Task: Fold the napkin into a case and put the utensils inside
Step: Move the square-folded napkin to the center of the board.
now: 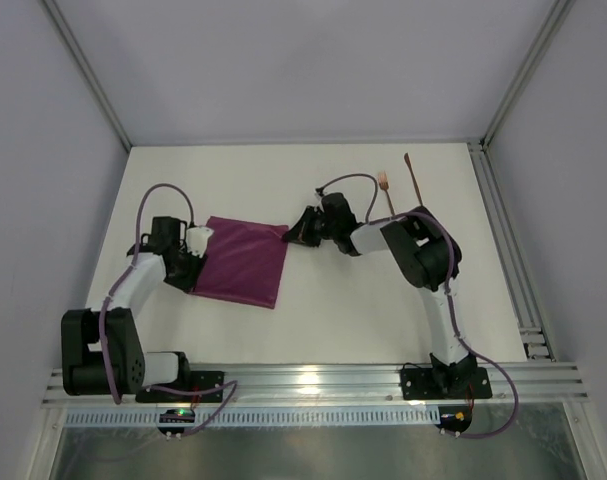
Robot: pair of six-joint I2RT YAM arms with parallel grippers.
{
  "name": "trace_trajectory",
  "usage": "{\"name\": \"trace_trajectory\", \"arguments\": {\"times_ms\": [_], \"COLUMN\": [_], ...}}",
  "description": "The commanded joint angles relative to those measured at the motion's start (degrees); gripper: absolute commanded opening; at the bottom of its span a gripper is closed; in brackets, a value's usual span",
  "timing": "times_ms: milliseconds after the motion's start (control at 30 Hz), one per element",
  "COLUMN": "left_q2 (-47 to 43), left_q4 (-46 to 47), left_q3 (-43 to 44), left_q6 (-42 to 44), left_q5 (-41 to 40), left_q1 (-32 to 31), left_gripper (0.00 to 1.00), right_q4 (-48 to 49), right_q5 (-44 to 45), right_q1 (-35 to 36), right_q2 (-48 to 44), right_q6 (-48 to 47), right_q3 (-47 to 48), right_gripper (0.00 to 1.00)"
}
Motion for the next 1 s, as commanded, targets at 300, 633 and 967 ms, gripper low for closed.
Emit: {"name": "trace_trajectory", "arguments": {"times_ms": [300,633,967], "left_q2": [-9.0,-8.8,-3.0], "left_q4": [-9.6,-12.1,-3.5], "left_q3": [5.1,5.2,1.7], "left_q6": [1.4,-0.6,-0.8], "left_q5": [7.6,5.5,1.6], "left_q1": [0.0,-7.2,-11.9], "left_gripper": [0.41,0.41,0.31], "right_q4": [15.1,13.6,-13.5], "right_q5": [8.6,11.9,25.1], "right_q1": [-1.0,-1.4,7.4], "right_q2": [-28.5,-42.4,-66.7], "right_q6": [0.5,-1.7,-24.1], "right_q3": [-41.1,-58.7,-48.9], "right_gripper": [0.04,0.5,0.15]}}
